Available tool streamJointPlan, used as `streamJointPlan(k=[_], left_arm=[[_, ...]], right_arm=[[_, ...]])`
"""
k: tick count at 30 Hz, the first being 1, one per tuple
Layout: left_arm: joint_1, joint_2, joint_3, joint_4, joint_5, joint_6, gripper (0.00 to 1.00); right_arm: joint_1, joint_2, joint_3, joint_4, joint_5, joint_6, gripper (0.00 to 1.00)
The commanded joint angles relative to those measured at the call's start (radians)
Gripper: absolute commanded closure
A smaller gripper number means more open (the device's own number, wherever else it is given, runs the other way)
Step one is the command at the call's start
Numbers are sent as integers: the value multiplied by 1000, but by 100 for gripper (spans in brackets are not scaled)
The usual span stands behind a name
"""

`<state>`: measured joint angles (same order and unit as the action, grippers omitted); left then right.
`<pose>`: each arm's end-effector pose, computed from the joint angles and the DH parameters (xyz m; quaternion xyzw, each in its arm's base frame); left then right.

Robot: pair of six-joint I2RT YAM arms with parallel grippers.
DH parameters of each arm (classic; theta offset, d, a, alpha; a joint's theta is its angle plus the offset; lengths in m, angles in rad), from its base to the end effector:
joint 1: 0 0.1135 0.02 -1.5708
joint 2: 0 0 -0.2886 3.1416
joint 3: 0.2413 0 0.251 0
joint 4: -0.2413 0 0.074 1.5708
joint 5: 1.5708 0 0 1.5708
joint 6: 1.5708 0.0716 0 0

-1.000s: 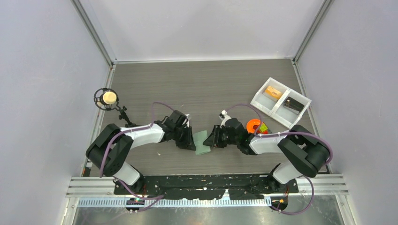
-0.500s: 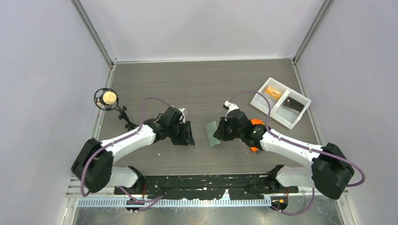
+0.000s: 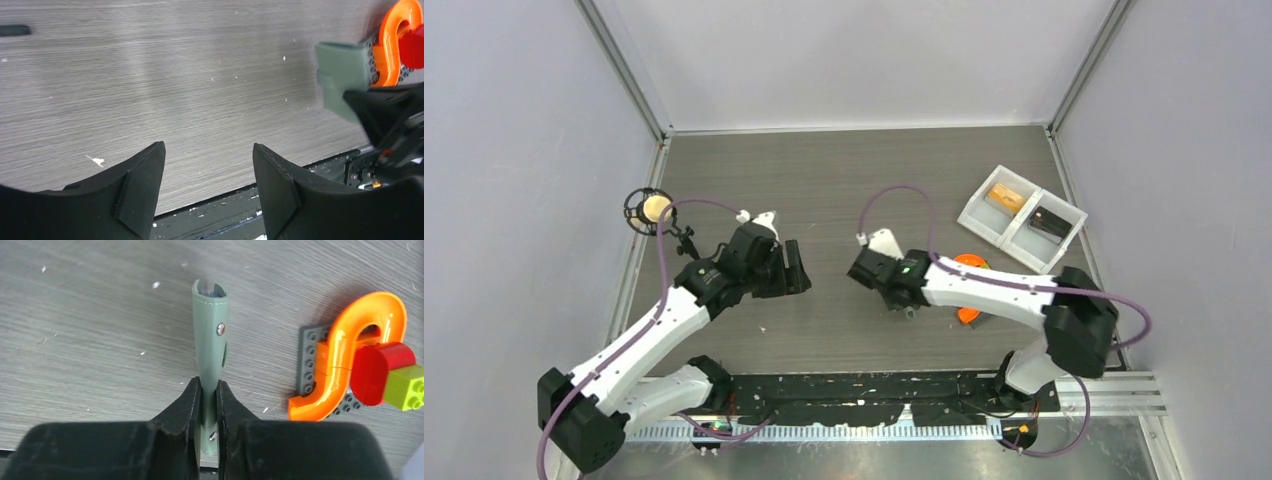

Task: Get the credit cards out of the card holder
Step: Open the card holder at the center of the board.

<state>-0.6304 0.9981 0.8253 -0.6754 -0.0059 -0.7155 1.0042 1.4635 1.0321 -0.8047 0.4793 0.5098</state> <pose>0.1701 -0.1236 0.2640 -0.0408 0.9345 -0.2182 0.2781 0.1786 0.2192 0.2231 -0.1960 0.9384 -0.0590 0.2784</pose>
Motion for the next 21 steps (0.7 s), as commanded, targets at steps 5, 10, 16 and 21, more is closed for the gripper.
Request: streamJointPlan(k=[5, 10, 16, 21], left_arm=[[35, -106, -16, -72, -87, 22, 32], [40, -115, -22, -77, -80, 21, 31], [40, -94, -78, 25, 68, 5, 35], [32, -30, -159, 201, 216, -57, 40]], right_arm=[[208, 203, 175, 15, -20, 31, 73], [241, 184, 161, 148, -146, 36, 59], [187, 22, 42, 264, -204, -19, 58], [53, -91, -105, 375, -334, -45, 61]])
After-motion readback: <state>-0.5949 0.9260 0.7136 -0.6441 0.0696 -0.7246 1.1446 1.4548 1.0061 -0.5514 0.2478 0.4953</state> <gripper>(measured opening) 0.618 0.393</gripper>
